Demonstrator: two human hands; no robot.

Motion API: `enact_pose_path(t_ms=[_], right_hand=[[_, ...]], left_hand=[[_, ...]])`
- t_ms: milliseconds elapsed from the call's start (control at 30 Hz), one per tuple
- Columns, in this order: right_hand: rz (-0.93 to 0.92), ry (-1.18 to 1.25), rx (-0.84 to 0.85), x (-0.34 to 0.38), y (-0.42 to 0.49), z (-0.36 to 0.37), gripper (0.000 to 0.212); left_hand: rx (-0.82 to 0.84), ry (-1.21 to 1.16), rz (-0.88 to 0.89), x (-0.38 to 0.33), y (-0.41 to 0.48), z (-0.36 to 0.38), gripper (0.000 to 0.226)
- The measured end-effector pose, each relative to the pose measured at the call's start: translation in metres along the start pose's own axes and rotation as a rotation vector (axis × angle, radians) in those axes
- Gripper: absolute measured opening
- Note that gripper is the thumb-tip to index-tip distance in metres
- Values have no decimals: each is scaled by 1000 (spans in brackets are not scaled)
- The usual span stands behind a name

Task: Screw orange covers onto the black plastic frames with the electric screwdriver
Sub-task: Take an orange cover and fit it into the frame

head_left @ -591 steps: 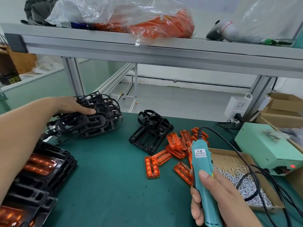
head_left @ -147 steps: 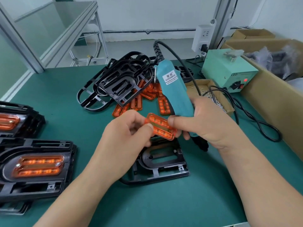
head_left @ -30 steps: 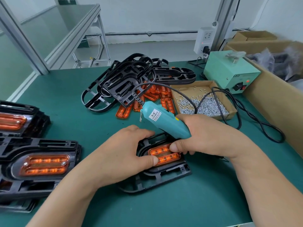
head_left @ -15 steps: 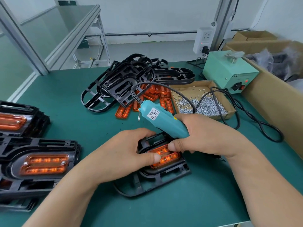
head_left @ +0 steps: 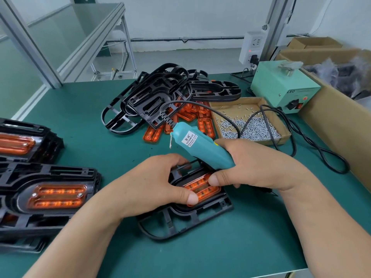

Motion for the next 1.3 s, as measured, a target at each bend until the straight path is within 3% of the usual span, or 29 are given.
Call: enact_pose_path(t_ms=[300, 667, 1033, 1133, 1300], right_hand=[[-7, 0, 1, -3, 1, 1, 42], [19, 98, 10, -2, -1, -3, 34], [11, 65, -3, 0, -1, -2, 43], [17, 135, -19, -1, -3, -5, 34], [-22, 449, -69, 2, -6, -14, 28]], left_hand=[[-10, 83, 20, 0, -1, -3, 76], [78, -20, 48, -6, -8, -3, 52], [20, 9, 31, -7, -6, -4, 66], [26, -2, 26, -6, -7, -5, 54], [23, -38, 50, -10, -11, -8, 46]])
Point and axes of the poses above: each hand's wrist, its own y-axis towards the middle knuckle, its own z-axis out of the palm, x = y × z, the point moved 7 cm from there along y, towards the middle knuckle, and after that the axes turned 1 degree about y, right-handed, at the moved point
